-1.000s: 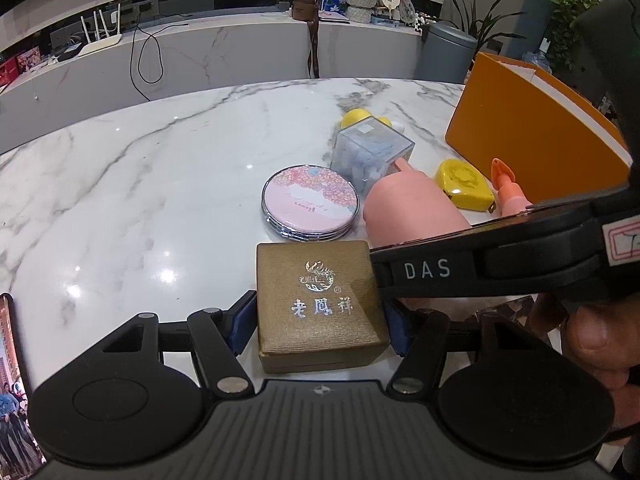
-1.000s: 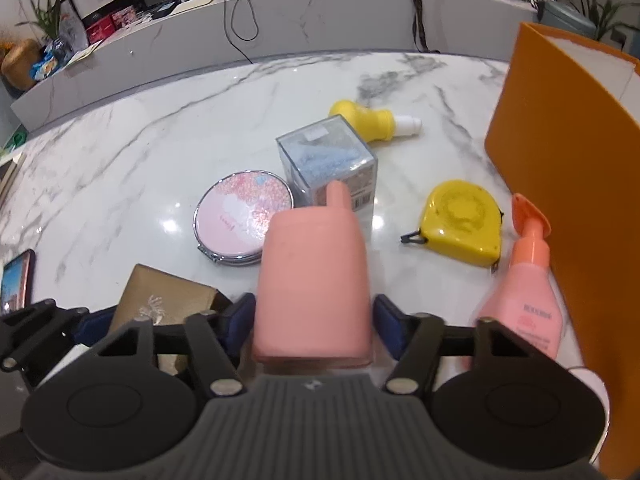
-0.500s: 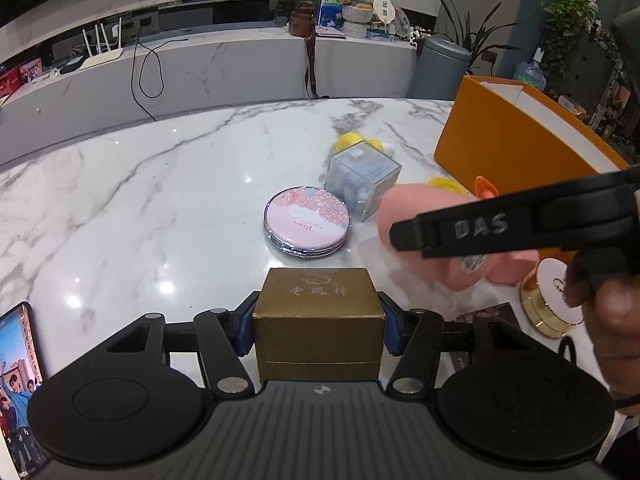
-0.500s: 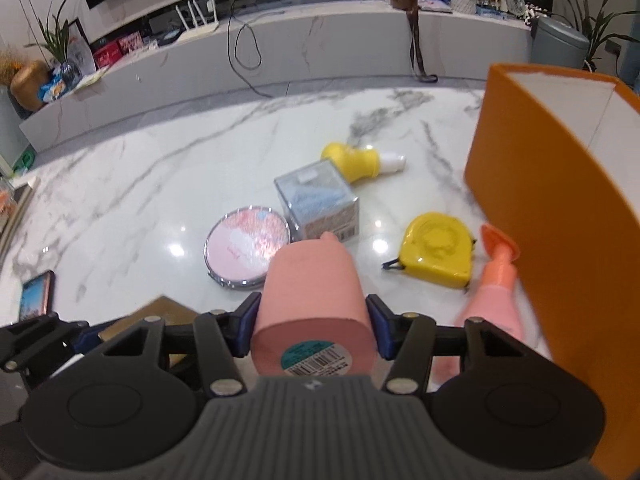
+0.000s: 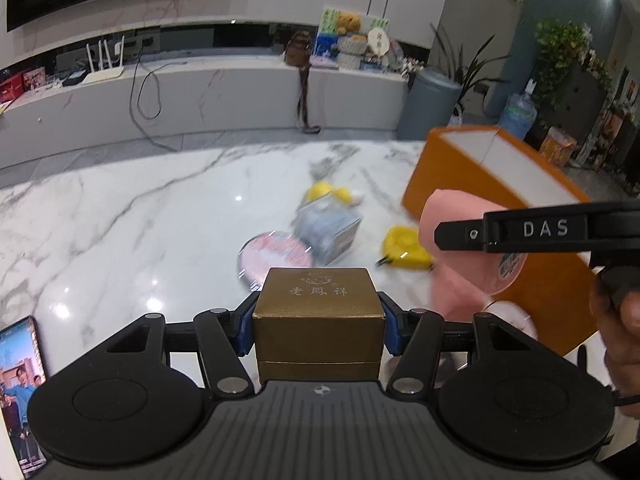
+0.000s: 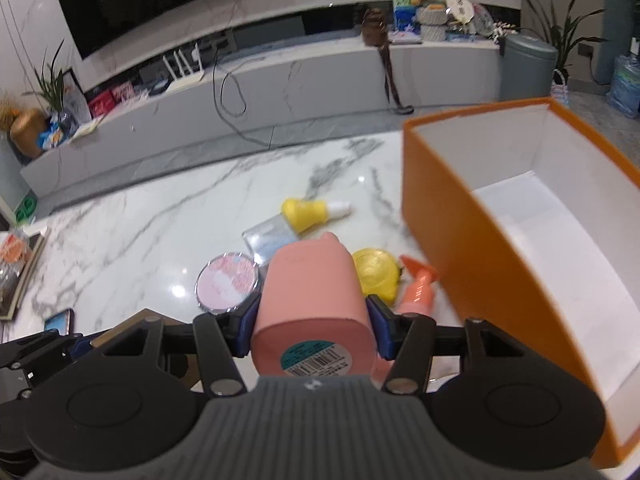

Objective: Organize rigid objects
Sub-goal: 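Lift and carry the gold box and pink cylinder over the orange box with both tools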

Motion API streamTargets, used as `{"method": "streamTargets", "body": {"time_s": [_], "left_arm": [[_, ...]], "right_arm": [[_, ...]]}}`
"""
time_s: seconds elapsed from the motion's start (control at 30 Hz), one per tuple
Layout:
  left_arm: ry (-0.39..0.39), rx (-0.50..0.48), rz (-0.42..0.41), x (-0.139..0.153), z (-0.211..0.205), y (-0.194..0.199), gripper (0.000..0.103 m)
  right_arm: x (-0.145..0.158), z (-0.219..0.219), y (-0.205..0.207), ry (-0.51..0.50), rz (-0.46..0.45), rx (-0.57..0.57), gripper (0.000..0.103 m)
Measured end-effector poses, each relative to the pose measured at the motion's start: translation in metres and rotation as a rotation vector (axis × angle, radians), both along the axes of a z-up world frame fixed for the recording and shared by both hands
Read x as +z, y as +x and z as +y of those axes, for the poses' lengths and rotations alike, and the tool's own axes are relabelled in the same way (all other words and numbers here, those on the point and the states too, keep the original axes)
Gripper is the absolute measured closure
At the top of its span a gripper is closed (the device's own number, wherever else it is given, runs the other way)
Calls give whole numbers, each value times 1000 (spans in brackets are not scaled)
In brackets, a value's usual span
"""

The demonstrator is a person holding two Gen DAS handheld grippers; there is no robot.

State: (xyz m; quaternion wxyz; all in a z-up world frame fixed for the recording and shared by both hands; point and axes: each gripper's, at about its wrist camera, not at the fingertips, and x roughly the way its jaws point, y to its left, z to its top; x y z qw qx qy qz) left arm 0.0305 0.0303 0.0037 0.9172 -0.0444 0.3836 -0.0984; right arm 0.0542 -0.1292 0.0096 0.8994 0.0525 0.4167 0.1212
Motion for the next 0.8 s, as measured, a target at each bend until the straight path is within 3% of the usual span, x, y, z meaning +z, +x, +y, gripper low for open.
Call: {"method": "streamTargets", "body": {"time_s": [0.4, 0.8], "left_arm": [[-75, -81, -75, 33, -61, 6, 36], [-95, -172, -105, 46, -122, 11, 36]], "right_arm": [[47, -69, -15, 61, -147, -106, 48], [54, -134, -20, 86, -165, -223, 48]]}}
